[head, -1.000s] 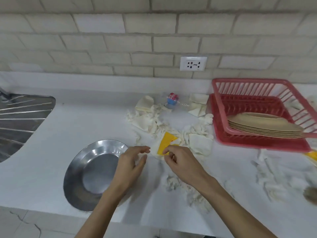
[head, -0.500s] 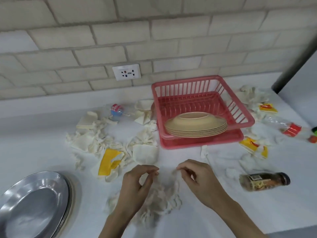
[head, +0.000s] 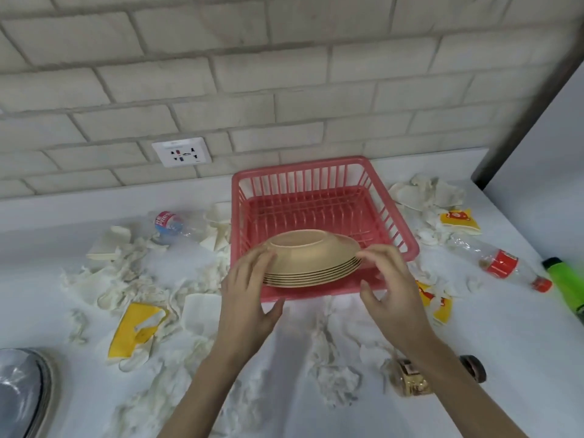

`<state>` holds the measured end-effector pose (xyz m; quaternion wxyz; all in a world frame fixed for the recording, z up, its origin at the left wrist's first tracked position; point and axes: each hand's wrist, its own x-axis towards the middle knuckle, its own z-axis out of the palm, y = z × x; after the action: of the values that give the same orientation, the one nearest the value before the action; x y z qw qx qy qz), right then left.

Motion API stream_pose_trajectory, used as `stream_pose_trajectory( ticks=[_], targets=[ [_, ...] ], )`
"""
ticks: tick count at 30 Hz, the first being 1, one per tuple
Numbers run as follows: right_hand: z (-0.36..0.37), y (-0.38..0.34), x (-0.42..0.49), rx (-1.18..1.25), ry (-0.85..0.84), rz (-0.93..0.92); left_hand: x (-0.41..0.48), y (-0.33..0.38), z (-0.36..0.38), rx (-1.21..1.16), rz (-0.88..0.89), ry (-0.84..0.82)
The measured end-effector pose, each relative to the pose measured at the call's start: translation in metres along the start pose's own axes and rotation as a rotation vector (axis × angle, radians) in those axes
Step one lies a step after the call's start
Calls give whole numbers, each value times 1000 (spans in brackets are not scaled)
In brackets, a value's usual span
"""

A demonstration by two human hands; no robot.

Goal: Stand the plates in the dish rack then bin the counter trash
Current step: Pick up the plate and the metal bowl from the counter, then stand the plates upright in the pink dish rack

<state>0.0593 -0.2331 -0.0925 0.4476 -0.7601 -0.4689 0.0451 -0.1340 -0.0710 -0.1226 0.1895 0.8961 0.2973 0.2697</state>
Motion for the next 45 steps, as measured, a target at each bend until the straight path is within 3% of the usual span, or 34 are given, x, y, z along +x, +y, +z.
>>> stream_pose_trajectory(
  ticks=[8, 21, 27, 34, 45],
  targets=[
    [-3, 41, 19, -26, -108, -61, 36, -10, 31, 35, 228, -7],
    [4, 57, 46, 2, -159, -87, 60, -1, 13, 58, 217, 30],
    [5, 41, 56, 144, -32, -26, 67, 10, -5, -110, 106, 118],
    [13, 20, 56, 473, -34, 246, 44, 30, -47, -458, -95, 292],
    [50, -59, 39, 665, -100, 186, 3, 21, -115, -768, -470, 396]
  ],
)
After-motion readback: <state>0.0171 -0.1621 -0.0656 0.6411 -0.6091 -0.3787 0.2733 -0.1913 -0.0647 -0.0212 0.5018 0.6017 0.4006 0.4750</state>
